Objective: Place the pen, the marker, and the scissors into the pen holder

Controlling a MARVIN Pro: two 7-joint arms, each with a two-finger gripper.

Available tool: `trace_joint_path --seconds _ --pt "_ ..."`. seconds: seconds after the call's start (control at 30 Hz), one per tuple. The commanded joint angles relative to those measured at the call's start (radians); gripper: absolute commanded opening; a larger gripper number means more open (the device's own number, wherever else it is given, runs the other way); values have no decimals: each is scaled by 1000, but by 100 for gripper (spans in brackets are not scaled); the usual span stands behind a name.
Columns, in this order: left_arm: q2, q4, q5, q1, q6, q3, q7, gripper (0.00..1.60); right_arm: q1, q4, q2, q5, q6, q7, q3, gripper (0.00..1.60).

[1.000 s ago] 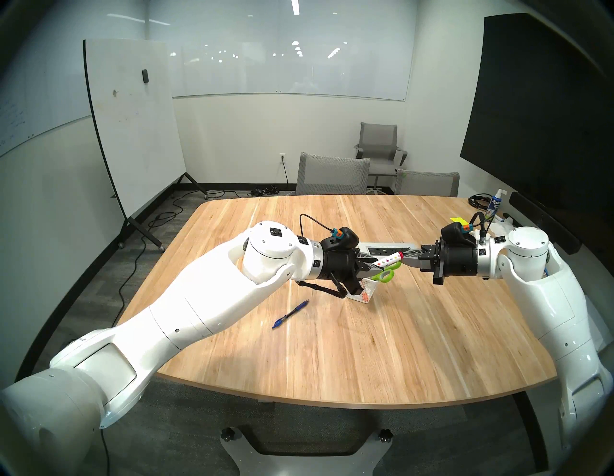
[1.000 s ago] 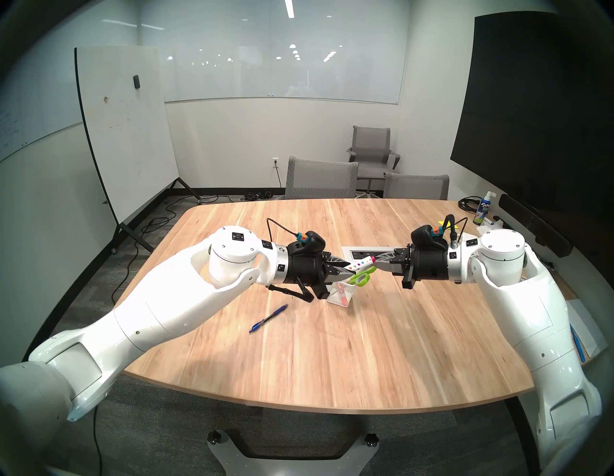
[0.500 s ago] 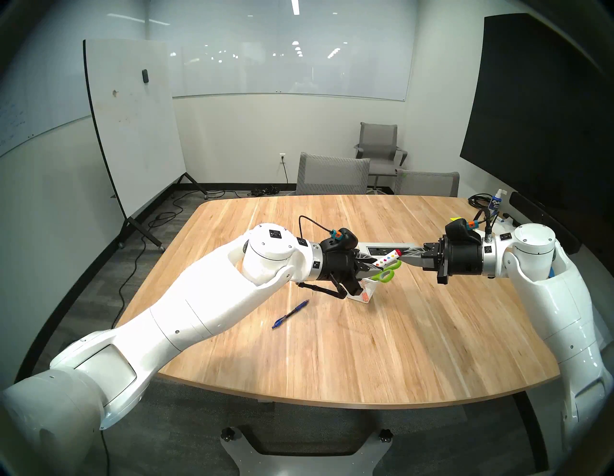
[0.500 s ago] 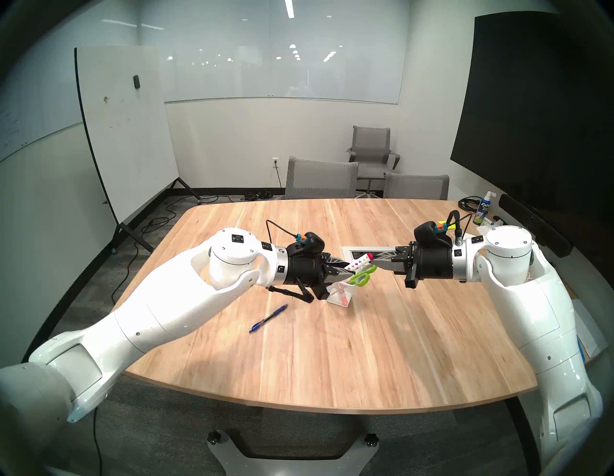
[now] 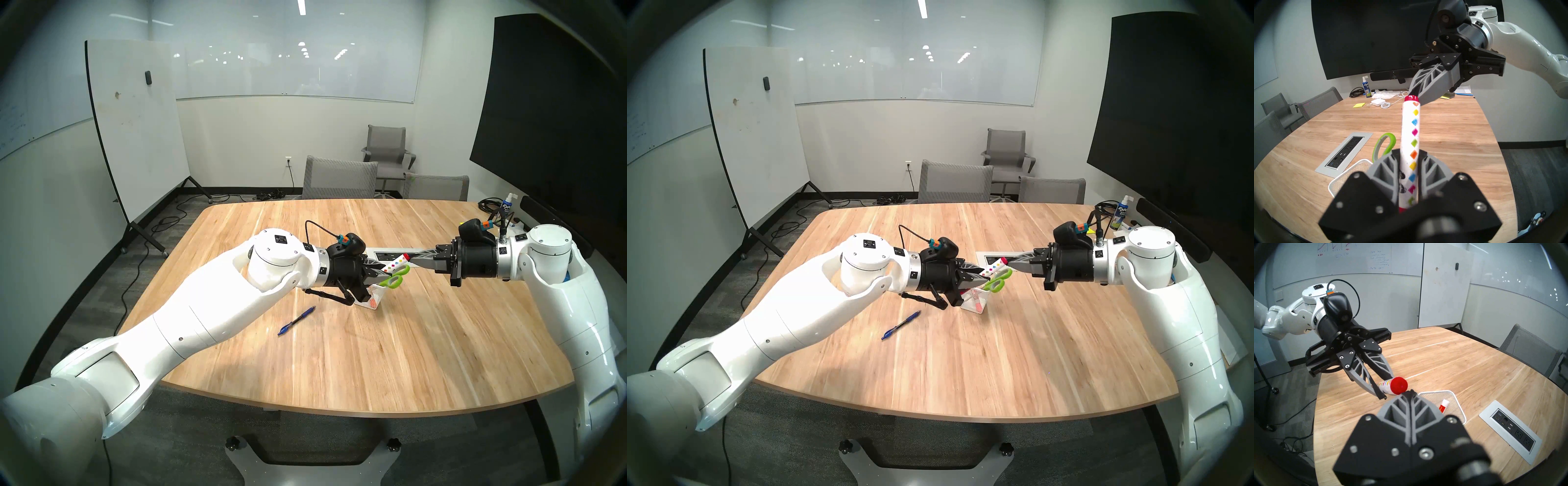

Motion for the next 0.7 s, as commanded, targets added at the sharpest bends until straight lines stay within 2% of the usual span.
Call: trace_joint_path --seconds 0.0,0.67 --pt "-5 -2 -2 -19 -5 -12 -4 0 20 -8 3 14 4 7 20 0" --pt "13 -35 -6 -11 -1 -34 14 0 28 6 -3 -45 -1 -19 -9 0"
